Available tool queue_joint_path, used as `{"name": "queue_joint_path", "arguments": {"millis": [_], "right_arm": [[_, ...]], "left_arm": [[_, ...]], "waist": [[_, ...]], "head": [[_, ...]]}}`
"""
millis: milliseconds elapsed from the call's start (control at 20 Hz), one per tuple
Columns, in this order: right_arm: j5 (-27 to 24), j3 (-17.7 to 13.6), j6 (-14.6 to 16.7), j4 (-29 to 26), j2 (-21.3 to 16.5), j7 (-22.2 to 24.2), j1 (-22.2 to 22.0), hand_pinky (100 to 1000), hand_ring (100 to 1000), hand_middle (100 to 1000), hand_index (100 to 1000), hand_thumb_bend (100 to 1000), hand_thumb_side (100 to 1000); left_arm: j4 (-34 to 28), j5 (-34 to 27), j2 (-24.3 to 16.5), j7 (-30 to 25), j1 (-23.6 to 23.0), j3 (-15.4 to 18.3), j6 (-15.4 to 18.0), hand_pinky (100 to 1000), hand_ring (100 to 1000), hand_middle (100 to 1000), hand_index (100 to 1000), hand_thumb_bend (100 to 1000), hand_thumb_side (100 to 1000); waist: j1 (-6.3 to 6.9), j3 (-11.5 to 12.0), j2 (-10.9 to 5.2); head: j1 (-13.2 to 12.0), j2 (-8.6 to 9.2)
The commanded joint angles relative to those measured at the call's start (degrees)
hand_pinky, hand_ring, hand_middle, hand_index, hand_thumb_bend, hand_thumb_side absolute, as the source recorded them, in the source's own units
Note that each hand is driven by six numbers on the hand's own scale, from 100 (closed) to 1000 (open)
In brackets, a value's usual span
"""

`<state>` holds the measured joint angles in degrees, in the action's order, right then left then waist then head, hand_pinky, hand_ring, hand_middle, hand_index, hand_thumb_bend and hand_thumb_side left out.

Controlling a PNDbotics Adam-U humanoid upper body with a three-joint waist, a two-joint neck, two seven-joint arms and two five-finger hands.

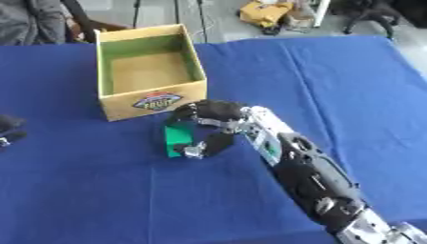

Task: Pick up objects on the table and place them in the box.

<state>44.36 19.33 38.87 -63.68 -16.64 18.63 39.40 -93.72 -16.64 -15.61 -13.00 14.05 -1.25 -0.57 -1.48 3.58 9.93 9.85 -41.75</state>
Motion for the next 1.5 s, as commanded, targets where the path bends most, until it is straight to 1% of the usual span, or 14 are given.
{"name": "queue_joint_path", "arguments": {"millis": [50,400,550,600,650,750,800,850,900,1200,1250,1300,1350,1500], "right_arm": [[1.0,-0.8,0.0,0.4,-0.1,-0.4,1.4,733,857,817,924,191,868],[2.0,-0.9,0.4,1.6,0.3,-0.7,1.3,722,839,807,924,175,857],[2.4,-0.9,0.6,1.7,0.3,-0.7,1.3,704,794,770,924,120,780],[2.5,-0.9,0.7,1.7,0.3,-0.7,1.3,704,794,770,924,120,780],[2.5,-0.9,0.8,1.7,0.3,-0.8,1.3,684,751,709,921,100,687],[2.8,-0.9,0.8,1.6,0.3,-0.8,1.3,665,704,655,919,100,584],[2.9,-0.9,0.8,1.6,0.2,-0.8,1.3,663,692,641,919,100,555],[3.0,-0.9,0.8,1.5,0.2,-0.8,1.3,659,680,631,918,100,492],[3.2,-0.9,0.7,1.5,0.2,-0.8,1.3,657,675,628,917,100,474],[3.6,-0.9,0.4,1.5,0.1,-0.8,1.3,600,580,553,900,100,142],[3.6,-0.9,0.4,1.4,0.1,-0.8,1.3,591,566,535,898,100,118],[3.5,-1.0,0.3,1.4,0.1,-0.9,1.3,580,547,513,893,100,143],[3.3,-1.0,0.3,1.2,0.1,-1.0,1.3,572,538,500,891,100,111],[2.5,-1.1,0.2,0.4,-0.1,-1.4,1.4,589,562,513,890,100,100]], "left_arm": [[-0.7,-0.1,-0.6,-0.2,0.7,-0.3,0.1,826,810,586,667,386,1000],[-0.7,-0.1,-0.6,-0.2,0.7,-0.3,0.1,827,810,585,667,386,1000],[-0.7,-0.1,-0.6,-0.2,0.7,-0.3,0.1,827,810,585,667,386,1000],[-0.8,-0.1,-0.6,-0.2,0.7,-0.3,0.1,827,810,585,667,386,1000],[-0.8,-0.1,-0.6,-0.2,0.7,-0.3,0.1,827,810,585,667,386,1000],[-0.7,-0.1,-0.6,-0.2,0.7,-0.3,0.1,827,810,585,667,386,1000],[-0.8,-0.1,-0.6,-0.2,0.7,-0.3,0.1,827,810,585,667,386,1000],[-0.8,-0.1,-0.6,-0.2,0.7,-0.2,0.1,827,810,585,667,386,1000],[-0.8,-0.1,-0.6,-0.1,0.7,-0.2,0.1,827,810,585,667,386,1000],[-0.8,-0.1,-0.5,-0.1,0.7,-0.2,0.1,826,809,585,667,386,1000],[-0.8,-0.1,-0.5,-0.1,0.7,-0.2,0.1,826,809,585,667,386,1000],[-0.8,-0.1,-0.5,-0.1,0.7,-0.2,0.1,827,809,585,667,386,1000],[-0.8,-0.1,-0.5,-0.1,0.7,-0.2,0.1,827,810,585,667,386,1000],[-0.8,-0.2,-0.5,-0.1,0.7,-0.2,0.1,826,809,584,667,386,1000]], "waist": [[0.28,0.2,-0.68],[0.35,0.3,-0.65],[0.32,0.2,-0.64],[0.32,0.2,-0.64],[0.32,0.2,-0.64],[0.33,0.2,-0.64],[0.34,0.2,-0.64],[0.35,0.2,-0.64],[0.35,0.1,-0.65],[0.38,0.0,-0.68],[0.39,0.0,-0.69],[0.39,0.1,-0.69],[0.4,0.1,-0.7],[0.38,0.0,-0.73]], "head": [[0.3,-0.38],[0.3,-0.38],[0.3,-0.36],[0.3,-0.37],[0.2,-0.36],[0.2,-0.36],[0.2,-0.36],[0.2,-0.36],[0.2,-0.36],[0.2,-0.3],[0.2,-0.3],[0.2,-0.31],[0.2,-0.31],[0.2,-0.26]]}}
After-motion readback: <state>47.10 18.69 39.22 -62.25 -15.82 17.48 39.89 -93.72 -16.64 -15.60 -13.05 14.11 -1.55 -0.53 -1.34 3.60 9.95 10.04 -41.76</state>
